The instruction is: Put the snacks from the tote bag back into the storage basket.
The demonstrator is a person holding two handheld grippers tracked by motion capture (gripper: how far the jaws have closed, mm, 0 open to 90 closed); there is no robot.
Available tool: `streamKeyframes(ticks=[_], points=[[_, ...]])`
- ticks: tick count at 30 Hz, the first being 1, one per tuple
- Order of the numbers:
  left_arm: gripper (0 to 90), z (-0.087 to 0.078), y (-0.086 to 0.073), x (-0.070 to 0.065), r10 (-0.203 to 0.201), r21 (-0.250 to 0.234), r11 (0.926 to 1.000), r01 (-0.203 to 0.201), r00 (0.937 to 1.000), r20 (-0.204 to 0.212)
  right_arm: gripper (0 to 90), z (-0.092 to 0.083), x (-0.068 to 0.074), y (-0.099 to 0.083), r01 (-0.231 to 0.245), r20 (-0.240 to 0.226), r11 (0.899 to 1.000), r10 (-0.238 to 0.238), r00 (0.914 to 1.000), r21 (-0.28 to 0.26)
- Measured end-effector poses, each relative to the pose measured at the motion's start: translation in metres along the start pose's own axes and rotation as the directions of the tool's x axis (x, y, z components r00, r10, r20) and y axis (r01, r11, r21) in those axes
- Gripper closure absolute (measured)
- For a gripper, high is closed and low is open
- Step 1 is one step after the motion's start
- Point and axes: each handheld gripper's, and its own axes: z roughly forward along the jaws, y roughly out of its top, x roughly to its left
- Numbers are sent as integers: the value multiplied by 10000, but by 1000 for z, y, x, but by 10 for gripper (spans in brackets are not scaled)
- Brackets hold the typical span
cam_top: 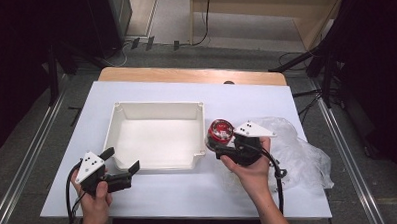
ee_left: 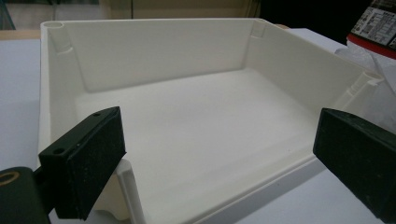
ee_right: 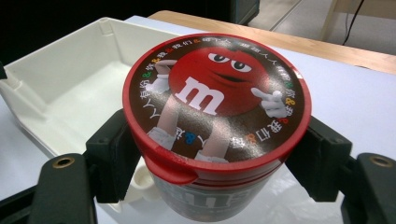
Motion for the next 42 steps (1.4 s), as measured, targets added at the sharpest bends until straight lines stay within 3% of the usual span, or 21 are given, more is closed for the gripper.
streamKeyframes(ticks=[24,42], points=[[10,-6,1,4,145,-199,9997,-144,9999,76,259,25,24,15,518,-522,9986,-514,9973,66],[10,-5,0,7,223,-137,9997,-221,9996,172,259,47,34,12,900,-752,9954,-874,9933,321]])
